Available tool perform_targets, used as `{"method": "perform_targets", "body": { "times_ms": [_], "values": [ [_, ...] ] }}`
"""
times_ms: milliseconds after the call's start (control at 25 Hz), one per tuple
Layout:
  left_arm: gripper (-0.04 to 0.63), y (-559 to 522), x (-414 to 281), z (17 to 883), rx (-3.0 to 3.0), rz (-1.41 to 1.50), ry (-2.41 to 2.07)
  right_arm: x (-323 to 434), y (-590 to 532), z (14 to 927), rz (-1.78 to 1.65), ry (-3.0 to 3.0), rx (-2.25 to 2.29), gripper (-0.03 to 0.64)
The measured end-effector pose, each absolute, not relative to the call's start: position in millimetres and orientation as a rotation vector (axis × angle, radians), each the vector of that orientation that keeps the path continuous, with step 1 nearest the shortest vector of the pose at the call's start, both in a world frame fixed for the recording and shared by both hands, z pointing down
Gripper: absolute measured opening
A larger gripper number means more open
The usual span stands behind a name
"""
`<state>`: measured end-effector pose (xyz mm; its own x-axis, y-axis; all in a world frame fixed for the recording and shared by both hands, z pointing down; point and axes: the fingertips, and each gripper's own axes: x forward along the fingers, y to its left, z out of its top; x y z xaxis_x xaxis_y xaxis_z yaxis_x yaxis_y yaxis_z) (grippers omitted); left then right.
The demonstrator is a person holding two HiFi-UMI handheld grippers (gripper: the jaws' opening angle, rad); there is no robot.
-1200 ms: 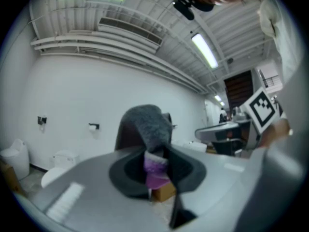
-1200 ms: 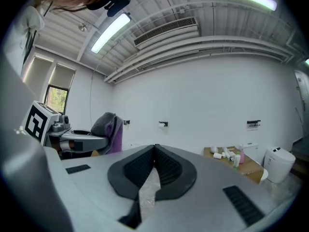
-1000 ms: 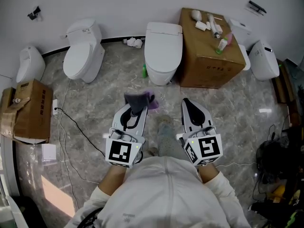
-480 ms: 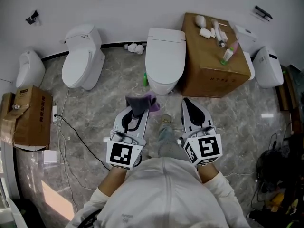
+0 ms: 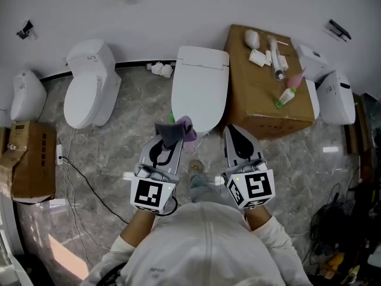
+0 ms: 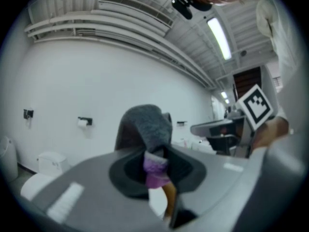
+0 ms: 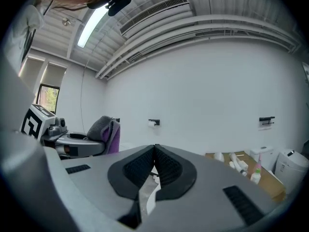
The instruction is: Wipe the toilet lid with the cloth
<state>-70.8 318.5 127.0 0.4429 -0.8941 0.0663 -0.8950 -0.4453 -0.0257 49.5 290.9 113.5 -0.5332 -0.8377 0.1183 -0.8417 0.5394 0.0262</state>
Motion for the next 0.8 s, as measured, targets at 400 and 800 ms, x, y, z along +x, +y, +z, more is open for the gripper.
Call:
{"method": "perform_targets", "body": {
  "times_ms": [400,800],
  "values": [
    [0.066,182.2,-49.1,122.1,2.63,0.1,-1.665,66.4,157.6,124.9,0.124,-2.656,1.389,0.015],
    [0.066,144.2,-40.3,139.6,2.601,0.138,-1.646,88.9,108.4,161.4,0.266,-2.606,1.438,0.015]
  ]
}}
